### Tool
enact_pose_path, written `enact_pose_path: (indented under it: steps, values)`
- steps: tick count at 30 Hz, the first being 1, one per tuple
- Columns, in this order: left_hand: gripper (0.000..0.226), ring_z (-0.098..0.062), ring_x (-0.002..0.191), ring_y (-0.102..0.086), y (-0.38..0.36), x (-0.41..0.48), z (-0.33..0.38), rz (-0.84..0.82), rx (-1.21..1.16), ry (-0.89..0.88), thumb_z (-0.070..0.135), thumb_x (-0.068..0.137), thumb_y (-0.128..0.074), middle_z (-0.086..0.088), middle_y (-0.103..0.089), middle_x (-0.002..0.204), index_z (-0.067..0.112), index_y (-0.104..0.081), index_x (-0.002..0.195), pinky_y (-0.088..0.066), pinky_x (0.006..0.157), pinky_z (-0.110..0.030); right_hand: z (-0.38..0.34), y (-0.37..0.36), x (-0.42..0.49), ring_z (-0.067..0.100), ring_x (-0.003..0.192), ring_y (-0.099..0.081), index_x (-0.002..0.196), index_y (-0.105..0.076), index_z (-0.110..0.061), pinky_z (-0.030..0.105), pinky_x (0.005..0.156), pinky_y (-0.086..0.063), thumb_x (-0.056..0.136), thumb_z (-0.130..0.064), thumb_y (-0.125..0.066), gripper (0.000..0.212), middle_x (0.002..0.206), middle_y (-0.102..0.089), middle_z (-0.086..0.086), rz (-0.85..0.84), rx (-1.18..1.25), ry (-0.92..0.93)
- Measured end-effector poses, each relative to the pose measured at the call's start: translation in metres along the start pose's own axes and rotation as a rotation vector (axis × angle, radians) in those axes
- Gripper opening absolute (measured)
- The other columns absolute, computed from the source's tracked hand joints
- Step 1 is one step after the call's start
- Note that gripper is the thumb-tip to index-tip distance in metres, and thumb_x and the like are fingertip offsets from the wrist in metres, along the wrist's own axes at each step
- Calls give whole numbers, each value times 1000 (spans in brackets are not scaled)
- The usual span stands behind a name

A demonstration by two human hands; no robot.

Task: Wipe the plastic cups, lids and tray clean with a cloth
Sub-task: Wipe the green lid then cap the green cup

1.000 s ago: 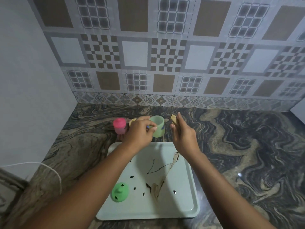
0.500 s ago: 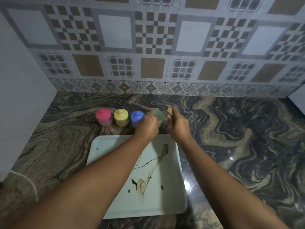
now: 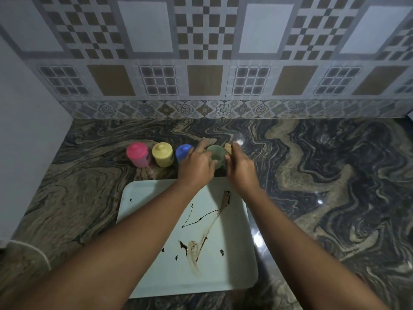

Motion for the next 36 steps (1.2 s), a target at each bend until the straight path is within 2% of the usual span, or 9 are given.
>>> enact_pose_path:
  steps: [4,7,10,15,22,28,31,33,36]
  values:
    - [40,-40,125,-47,34,-17,-22,56,-58,-35,29,92,-61,-11,-37,156,19,-62,130,-49,97,-48,-13,6,-13,43,123,-61,154,-39,-7,48,100,-51,106,-27,-50,54,138,-60,24,26,-10,26]
    - [45,-38,130,-46,59,-36,-42,86,-122,-6,28,92,-61,-11,-41,154,16,-59,135,-43,105,-47,-32,3,-31,44,113,-65,160,-26,-8,44,88,-52,106,-28,-52,63,131,-65,25,13,-16,48]
    - [48,-36,132,-47,78,-61,-60,113,-138,31,27,90,-64,-12,-46,150,17,-57,137,-39,109,-43,-58,-7,-55,46,115,-62,158,-29,-7,44,87,-50,105,-25,-54,61,135,-62,26,-35,-5,116]
    - [49,-29,130,-49,91,-128,-85,132,-171,35,27,88,-66,-9,-53,144,16,-58,135,-39,107,-38,-86,-43,-113,43,141,-46,158,-30,-6,52,97,-53,106,-25,-51,59,157,-44,20,-176,-34,292]
    - [29,-18,115,-60,66,-225,-113,-21,-181,136,24,91,-66,0,-68,122,17,-70,118,-47,98,-32,-84,-86,-196,44,145,-41,154,-37,-1,60,99,-53,106,-36,-42,60,159,-41,21,-324,-112,365]
    - [31,-24,104,-61,42,-270,-124,-141,-140,177,26,88,-70,-1,-68,113,18,-71,117,-52,90,-37,-80,-96,-222,41,112,-70,147,-51,-10,55,74,-63,101,-41,-41,56,151,-53,15,-302,-112,412]
    - [33,-22,104,-60,40,-275,-122,-92,-117,172,25,90,-67,3,-67,116,20,-68,122,-53,85,-35,-81,-95,-228,35,116,-69,146,-51,-15,52,73,-63,100,-37,-45,51,145,-60,12,-290,-82,429]
    - [32,-24,102,-60,39,-274,-121,-60,-116,177,23,89,-68,1,-67,114,19,-68,121,-54,81,-37,-84,-92,-229,36,105,-72,147,-44,-17,49,69,-62,100,-35,-48,51,134,-68,9,-296,-93,424]
    - [19,-27,96,-59,34,-273,-122,-19,-123,174,17,87,-71,0,-68,104,16,-73,106,-55,77,-41,-88,-86,-227,39,100,-69,143,-51,-16,45,75,-57,102,-36,-57,46,122,-73,10,-286,-138,264]
Point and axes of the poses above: each hand's wrist, its own x-axis towards the middle knuckle, its own y-axis out of the back of the hand, z = x × y, the point moved 1 cm from there along x, towards the middle knuckle
